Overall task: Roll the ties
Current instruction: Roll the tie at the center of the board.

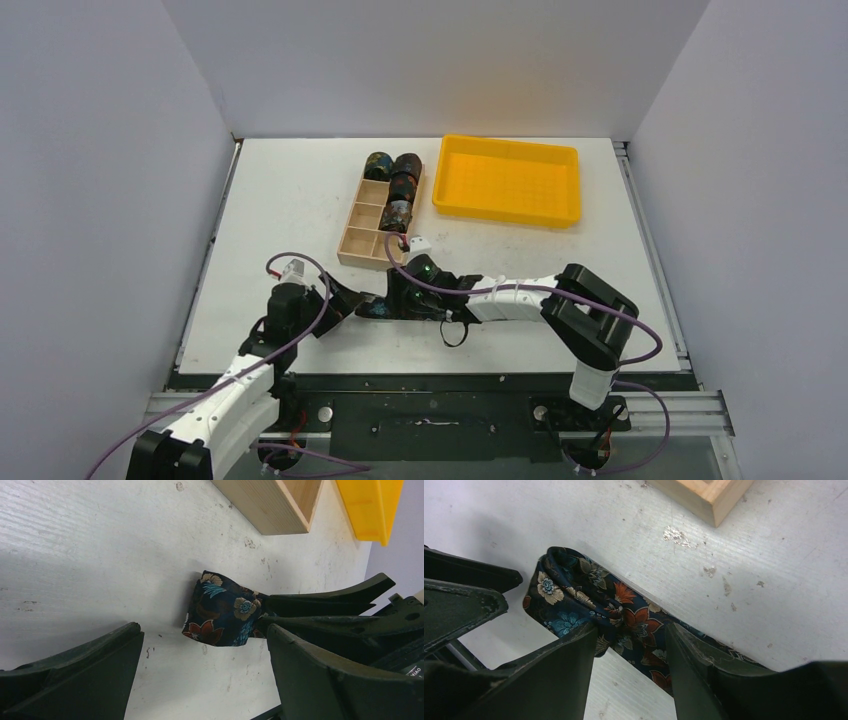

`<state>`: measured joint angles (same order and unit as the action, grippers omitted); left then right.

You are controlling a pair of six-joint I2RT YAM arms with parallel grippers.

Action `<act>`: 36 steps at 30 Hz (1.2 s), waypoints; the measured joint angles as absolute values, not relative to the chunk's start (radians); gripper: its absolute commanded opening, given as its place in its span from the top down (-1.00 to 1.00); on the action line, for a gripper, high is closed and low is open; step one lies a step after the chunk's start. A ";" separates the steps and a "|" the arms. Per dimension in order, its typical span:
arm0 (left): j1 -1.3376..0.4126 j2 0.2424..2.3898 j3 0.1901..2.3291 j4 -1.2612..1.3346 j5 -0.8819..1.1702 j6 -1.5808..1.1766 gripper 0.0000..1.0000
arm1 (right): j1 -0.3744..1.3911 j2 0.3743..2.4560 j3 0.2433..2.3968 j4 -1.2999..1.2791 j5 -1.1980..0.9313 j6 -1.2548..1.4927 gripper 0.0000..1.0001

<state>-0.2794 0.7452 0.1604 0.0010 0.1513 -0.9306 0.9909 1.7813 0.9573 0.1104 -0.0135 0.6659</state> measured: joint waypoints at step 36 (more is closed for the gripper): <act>-0.278 1.078 0.117 0.465 0.371 -0.924 -0.41 | 0.915 1.765 0.809 0.305 -0.080 0.659 -0.07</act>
<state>-0.2779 1.0782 0.1165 0.4648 0.3706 -0.9237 0.9154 1.7649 0.8089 0.3054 -0.0795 0.6594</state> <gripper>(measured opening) 0.698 0.500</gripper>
